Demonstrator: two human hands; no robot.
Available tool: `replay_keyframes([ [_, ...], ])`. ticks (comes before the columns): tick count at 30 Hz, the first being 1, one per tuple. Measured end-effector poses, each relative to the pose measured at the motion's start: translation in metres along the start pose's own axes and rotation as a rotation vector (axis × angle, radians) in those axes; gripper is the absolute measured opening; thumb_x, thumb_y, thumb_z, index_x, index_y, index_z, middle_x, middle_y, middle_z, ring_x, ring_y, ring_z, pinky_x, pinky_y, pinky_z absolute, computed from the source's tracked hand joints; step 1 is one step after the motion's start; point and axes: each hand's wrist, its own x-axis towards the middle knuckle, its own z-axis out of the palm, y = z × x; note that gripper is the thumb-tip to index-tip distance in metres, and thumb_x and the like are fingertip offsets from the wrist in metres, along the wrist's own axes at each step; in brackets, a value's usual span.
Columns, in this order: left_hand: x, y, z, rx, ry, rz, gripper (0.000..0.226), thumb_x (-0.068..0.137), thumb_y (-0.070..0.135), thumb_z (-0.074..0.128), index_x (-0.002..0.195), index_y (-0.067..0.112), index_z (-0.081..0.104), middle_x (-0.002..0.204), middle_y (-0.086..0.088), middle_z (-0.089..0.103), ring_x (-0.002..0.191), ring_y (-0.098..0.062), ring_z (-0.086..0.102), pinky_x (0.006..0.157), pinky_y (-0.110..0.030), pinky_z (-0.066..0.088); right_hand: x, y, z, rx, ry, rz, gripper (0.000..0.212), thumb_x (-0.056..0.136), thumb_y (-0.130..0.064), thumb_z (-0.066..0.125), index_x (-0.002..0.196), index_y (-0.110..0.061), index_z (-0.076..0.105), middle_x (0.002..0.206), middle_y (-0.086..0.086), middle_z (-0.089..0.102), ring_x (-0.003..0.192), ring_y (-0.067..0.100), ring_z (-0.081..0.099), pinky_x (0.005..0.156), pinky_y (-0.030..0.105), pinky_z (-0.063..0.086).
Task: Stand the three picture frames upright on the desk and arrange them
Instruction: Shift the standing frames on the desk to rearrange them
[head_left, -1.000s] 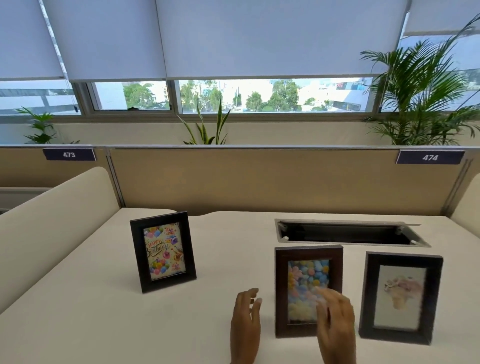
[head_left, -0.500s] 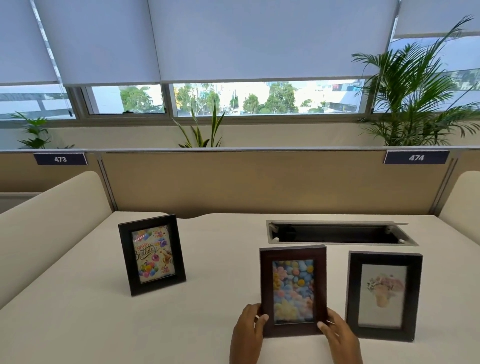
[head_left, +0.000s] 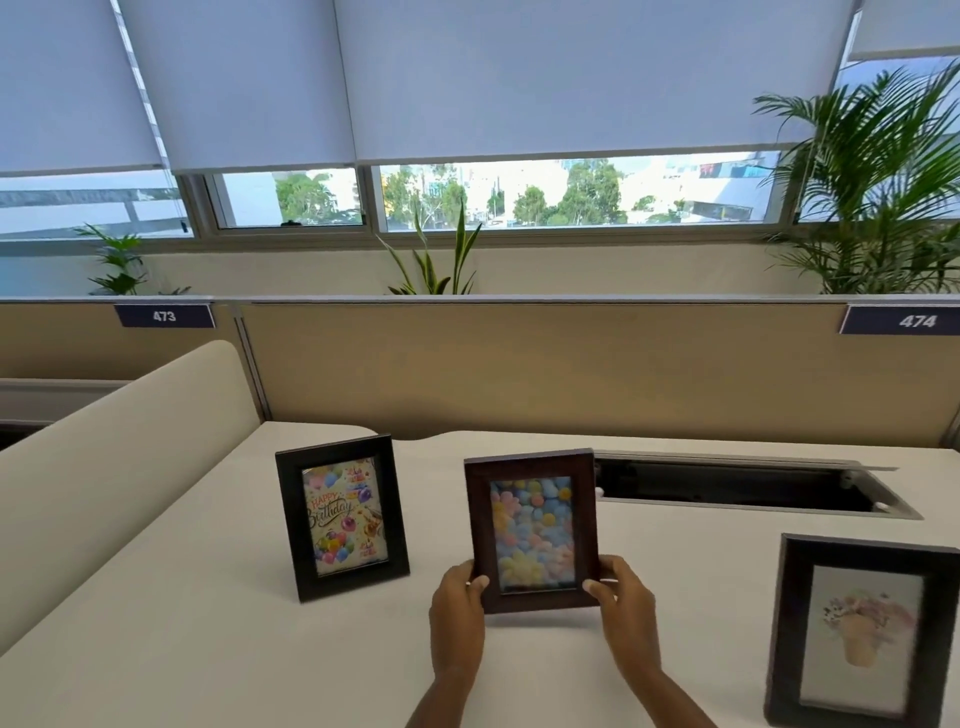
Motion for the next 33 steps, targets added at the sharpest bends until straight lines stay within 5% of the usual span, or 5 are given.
replay_keyframes([
  [5,0.030,-0.008,-0.015,0.022,0.012,-0.077,0.035,0.096,0.007,0.045,0.129,-0.003,0.047,0.131,-0.018,0.056,0.124,-0.029,0.051,0.103,-0.032,0.042,0.022,-0.016,0.040,0.021,-0.028,0.014,0.022,0.086,0.005,0.052,0.106,-0.001,0.058,0.097,0.009,0.062,0.092,0.027,0.059,0.081,0.036,0.052],
  [19,0.065,-0.018,-0.006,0.132,0.050,-0.130,0.048,0.097,0.008,0.040,0.142,0.004,0.025,0.144,-0.014,0.039,0.132,-0.025,0.041,0.107,-0.034,0.040,0.058,-0.018,0.102,0.065,-0.056,0.101,0.025,0.086,0.007,0.051,0.109,0.001,0.057,0.107,0.017,0.064,0.090,0.025,0.057,0.078,0.031,0.049],
  [33,0.062,-0.022,0.008,0.225,0.089,-0.195,0.055,0.097,0.014,0.043,0.145,0.004,0.017,0.147,-0.013,0.033,0.135,-0.024,0.037,0.106,-0.030,0.041,0.063,-0.018,0.109,0.022,-0.118,0.097,0.029,0.091,0.001,0.047,0.120,-0.001,0.051,0.119,0.019,0.062,0.108,0.032,0.058,0.091,0.039,0.050],
])
